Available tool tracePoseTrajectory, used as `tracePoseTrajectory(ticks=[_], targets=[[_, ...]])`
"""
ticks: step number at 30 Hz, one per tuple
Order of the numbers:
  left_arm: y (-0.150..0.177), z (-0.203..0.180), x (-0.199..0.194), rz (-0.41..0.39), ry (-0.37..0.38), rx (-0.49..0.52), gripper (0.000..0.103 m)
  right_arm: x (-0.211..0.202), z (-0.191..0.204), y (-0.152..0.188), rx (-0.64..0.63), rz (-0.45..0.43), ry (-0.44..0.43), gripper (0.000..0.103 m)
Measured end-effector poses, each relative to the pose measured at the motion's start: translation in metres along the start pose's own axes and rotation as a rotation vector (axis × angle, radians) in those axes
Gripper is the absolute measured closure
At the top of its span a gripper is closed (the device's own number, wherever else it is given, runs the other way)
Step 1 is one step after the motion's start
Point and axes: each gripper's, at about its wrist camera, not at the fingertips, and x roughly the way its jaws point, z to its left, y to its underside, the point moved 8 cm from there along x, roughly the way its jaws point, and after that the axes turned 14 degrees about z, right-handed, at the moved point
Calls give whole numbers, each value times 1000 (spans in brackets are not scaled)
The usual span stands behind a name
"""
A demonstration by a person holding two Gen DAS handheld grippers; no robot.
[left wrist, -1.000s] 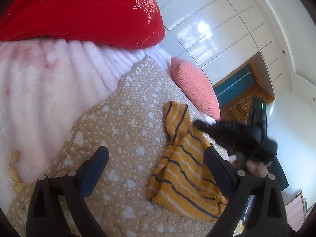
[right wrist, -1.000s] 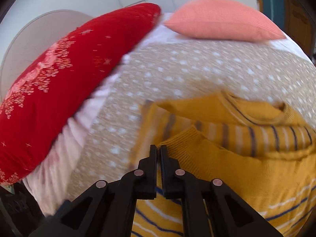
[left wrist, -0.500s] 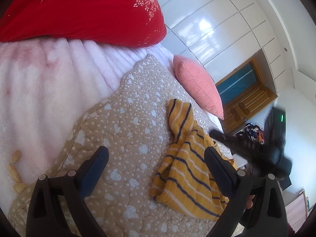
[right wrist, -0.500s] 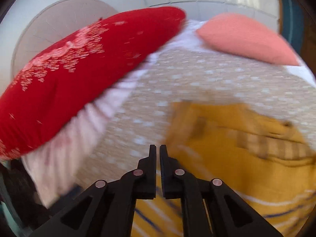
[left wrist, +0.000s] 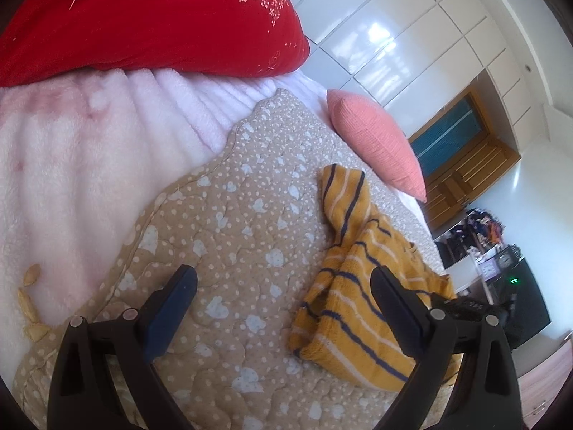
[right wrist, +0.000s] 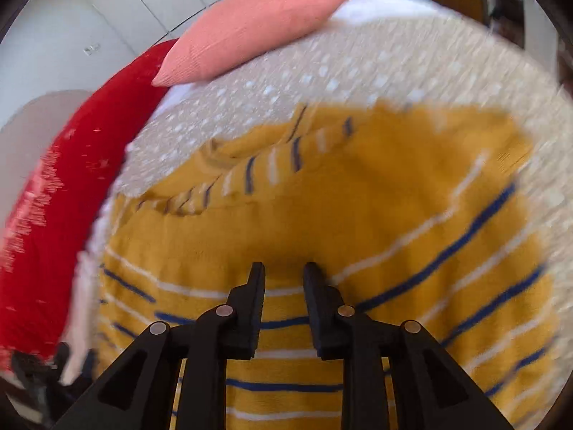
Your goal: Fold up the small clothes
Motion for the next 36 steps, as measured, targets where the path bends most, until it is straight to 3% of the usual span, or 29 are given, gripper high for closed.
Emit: tracePoseTrajectory(ticks=[4,7,10,12,15,16,22,31,36], targets=[[0,1,2,2,-10,2,6,-41,-17,5,-31,-90,19,53],[0,3,4,8,-21,-3,6,-66,-54,15,-5,-146,90,44],[2,2,7,9,-52,14,5,-66,-102,25,95,-140,139,40],[3,1,10,7,-79,26,5,-59,-134,33,193,-120,127,40],[4,0,14,0,-109,42,3,-43,-174,47,324,-117,-1,30],[4,-1,14,-2,-118,47,3,-43,-176,49,325,-153,-29,30],[6,-2,18,-19,-160,73,2,-39,-153,50,169,-197,102,12],[6,-4,21,-6,-201,83,2,-42,-157,52,173,-228,-8,6],[6,-4,22,4,-222,86,2,-44,-158,55,168,-226,5,6]])
